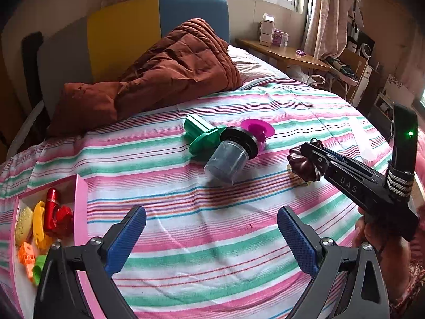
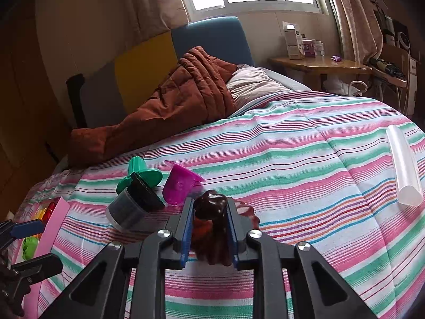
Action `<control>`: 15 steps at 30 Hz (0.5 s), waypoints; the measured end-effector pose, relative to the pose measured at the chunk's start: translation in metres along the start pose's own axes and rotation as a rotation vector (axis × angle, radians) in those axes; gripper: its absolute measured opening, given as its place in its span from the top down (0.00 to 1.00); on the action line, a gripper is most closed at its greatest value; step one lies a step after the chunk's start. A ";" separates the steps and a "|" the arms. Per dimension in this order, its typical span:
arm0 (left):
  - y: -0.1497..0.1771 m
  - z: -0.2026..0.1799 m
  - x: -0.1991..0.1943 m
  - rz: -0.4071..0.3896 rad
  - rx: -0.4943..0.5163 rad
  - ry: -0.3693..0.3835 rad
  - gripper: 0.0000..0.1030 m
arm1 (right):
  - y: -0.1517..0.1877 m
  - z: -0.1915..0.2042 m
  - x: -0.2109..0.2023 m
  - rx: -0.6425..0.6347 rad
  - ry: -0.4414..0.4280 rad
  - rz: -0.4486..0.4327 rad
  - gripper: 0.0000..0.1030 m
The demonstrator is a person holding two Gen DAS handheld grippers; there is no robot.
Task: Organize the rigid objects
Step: 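Lift the brown piece with the right tool while the left tool grasps the clear black-lidded cup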
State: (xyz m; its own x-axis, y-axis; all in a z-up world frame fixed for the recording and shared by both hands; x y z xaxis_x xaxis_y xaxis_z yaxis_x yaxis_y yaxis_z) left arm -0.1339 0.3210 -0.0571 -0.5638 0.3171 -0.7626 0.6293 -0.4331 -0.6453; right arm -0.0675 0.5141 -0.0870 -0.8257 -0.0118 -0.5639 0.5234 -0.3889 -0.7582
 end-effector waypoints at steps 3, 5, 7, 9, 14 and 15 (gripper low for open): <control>-0.009 -0.003 0.018 0.012 -0.011 0.011 0.03 | 0.004 0.000 -0.005 0.009 0.007 -0.011 0.79; -0.017 -0.004 0.031 0.013 -0.024 0.007 0.03 | 0.009 0.002 -0.011 0.012 0.000 -0.018 0.79; -0.024 -0.008 0.044 0.010 -0.015 0.016 0.03 | 0.013 0.003 -0.016 0.016 0.000 -0.029 0.79; -0.030 -0.012 0.057 0.014 0.004 -0.005 0.03 | 0.015 0.004 -0.017 0.016 -0.003 -0.037 0.79; -0.037 -0.026 0.079 -0.014 0.103 -0.015 0.03 | 0.017 0.002 -0.018 0.023 -0.002 -0.052 0.79; -0.037 -0.028 0.083 -0.018 0.128 -0.029 0.04 | 0.017 0.001 -0.019 0.024 -0.003 -0.053 0.79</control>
State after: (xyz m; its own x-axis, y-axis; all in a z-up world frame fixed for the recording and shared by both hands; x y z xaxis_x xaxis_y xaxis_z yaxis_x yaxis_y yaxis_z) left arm -0.1887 0.3866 -0.0976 -0.5908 0.3025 -0.7480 0.5464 -0.5322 -0.6467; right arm -0.0434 0.5064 -0.0889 -0.8531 0.0065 -0.5217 0.4734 -0.4110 -0.7791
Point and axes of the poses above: each gripper's, at about its wrist camera, not at the fingertips, and x roughly the way its jaws point, z to its left, y to its underside, the point moved 3 cm from there along x, roughly the way its jaws point, and after that the axes turned 6 degrees about -y, right-handed, at the moved point
